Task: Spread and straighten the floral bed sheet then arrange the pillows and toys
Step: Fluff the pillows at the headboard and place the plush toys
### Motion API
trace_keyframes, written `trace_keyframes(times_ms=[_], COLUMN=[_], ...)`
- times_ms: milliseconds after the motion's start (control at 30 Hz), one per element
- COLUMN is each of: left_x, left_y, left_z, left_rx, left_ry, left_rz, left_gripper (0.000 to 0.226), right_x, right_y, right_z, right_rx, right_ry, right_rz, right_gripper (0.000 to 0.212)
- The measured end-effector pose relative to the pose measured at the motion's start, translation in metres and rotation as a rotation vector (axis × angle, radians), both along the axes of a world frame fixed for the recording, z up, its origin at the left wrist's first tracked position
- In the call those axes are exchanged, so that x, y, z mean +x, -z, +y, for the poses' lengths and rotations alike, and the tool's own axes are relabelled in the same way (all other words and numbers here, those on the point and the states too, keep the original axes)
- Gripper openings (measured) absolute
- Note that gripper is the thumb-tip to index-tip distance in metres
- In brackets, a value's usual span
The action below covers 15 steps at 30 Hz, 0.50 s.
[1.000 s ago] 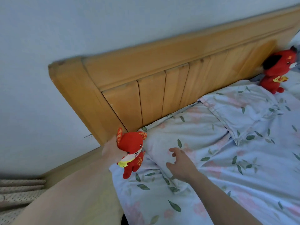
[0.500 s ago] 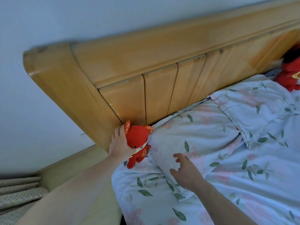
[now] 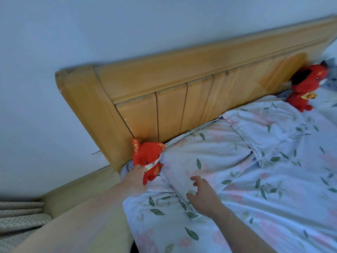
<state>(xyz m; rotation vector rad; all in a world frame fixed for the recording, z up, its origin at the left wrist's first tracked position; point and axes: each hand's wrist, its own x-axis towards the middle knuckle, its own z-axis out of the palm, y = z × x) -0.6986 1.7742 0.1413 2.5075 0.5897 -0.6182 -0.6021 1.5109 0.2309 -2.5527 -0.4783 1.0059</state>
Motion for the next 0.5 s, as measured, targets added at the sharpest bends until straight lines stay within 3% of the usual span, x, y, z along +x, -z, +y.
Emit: trace_keyframes(times_ms=[133, 367, 500], left_x=[-0.058, -0.175, -0.219], left_y=[-0.037, -0.131, -0.178], left_z=[-0.040, -0.132, -0.175], left_rx=[-0.140, -0.112, -0.061], left_ry=[-0.096, -0.144, -0.131], left_rz=[-0.102, -0.284, -0.294], left_gripper=[0.064, 0.068, 0.070], right_x=[-0.043, -0.131, -0.173], right_y=[-0.027, -0.079, -0.099], right_z=[-0.031, -0.116, -0.158], right_rx=[0.061, 0.143, 0.186], right_ry=[0.018, -0.030, -0.042], right_rz=[-0.001, 0.002, -0.004], right_gripper=[0.056, 0.060, 0.065])
